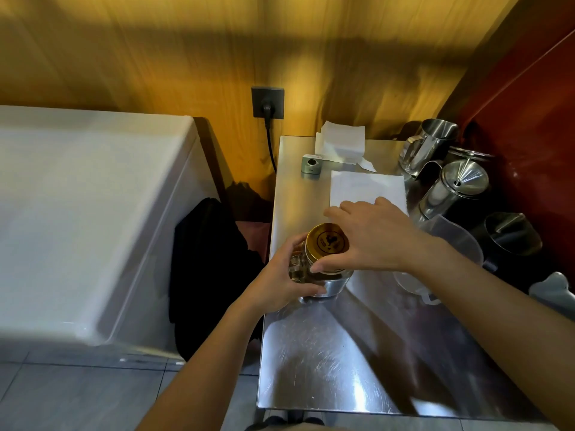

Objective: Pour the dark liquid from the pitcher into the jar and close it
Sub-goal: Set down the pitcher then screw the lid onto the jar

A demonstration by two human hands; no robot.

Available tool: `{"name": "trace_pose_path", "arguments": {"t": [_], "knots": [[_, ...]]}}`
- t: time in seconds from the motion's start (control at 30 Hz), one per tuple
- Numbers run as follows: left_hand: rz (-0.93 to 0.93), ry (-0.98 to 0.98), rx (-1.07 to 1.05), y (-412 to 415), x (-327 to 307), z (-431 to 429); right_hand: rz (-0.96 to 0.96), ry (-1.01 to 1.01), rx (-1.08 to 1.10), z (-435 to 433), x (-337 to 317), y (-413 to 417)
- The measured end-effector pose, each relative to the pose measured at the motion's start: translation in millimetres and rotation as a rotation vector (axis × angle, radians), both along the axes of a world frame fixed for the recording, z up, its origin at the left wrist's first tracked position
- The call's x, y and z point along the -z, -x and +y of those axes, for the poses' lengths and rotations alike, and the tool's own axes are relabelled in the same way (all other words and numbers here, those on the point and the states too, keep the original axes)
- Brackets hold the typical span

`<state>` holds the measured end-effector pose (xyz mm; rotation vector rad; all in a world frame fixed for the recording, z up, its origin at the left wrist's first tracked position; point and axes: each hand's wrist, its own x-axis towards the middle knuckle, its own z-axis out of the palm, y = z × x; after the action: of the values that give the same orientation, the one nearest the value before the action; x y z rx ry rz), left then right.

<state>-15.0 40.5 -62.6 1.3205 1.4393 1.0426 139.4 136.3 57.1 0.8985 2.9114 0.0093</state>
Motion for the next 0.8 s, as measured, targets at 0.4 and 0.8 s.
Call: {"name": "trace_pose_path", "arguments": {"t": [0.4,0.8], "knots": [[0.033,0.028,-0.012,-1.2,1.2,1.3,-0.014,0.217,-0.183,5.6,-7.7,2.8],[0.0,0.021,0.004,-3.4,-7.2,-0.9,-0.054,0.102,0.053,1.5,3.9,5.6]]}}
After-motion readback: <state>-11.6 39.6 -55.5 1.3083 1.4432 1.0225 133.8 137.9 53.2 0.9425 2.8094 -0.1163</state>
